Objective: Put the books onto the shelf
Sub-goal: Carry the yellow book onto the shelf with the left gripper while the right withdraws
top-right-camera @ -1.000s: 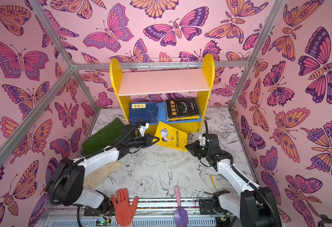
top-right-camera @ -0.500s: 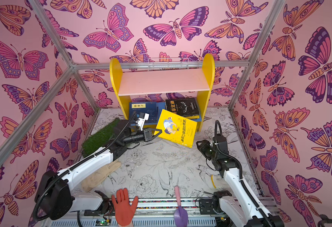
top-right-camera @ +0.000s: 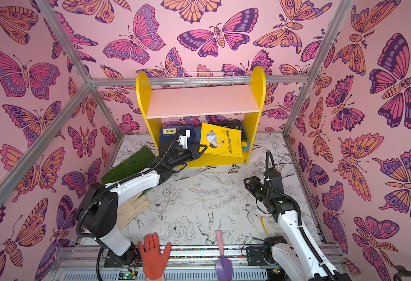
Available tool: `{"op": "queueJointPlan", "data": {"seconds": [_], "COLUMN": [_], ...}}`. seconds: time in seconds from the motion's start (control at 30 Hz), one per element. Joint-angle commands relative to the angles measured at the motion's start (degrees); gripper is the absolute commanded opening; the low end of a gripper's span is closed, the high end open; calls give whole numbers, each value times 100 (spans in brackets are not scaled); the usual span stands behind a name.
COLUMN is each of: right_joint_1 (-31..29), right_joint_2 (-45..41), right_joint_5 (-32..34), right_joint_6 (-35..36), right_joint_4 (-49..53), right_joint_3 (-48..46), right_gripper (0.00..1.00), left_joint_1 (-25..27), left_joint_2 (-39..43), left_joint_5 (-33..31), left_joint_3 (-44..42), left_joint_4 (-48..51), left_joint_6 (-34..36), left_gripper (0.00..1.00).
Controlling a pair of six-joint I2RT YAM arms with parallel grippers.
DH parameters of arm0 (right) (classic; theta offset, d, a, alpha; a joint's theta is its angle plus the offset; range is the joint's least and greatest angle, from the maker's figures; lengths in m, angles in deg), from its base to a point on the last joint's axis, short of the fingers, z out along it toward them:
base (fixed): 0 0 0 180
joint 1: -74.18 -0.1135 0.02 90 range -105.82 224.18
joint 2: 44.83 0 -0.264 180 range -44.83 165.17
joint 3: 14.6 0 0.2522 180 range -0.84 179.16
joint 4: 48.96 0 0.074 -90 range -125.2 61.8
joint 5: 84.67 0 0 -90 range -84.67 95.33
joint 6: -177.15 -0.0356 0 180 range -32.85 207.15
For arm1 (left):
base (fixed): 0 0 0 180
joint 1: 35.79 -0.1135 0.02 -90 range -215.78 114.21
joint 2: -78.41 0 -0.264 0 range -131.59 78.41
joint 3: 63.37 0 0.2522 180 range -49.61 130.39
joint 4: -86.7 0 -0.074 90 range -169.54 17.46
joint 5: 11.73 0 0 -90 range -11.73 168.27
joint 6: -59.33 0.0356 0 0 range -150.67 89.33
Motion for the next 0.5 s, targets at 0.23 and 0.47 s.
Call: {"op": "queueJointPlan", "data": {"seconds": [0.23, 0.47], "right_joint_1": [34, 39], "right_joint_2": [-49, 35], "right_joint_5": [25, -50], "right_joint_6": [98, 90], "right_joint_4": [102, 16], "right_joint_3": [-111, -130], "right_gripper": [45, 45], "left_joint_1": [43, 171], "left_joint_2": [-569, -1013], "left_joint_5": [-681, -1058], "left_joint_3": [678, 1187], "left_joint_4": [-998, -658], "left_joint_6": [-410, -233], "left_gripper": [0, 0]}}
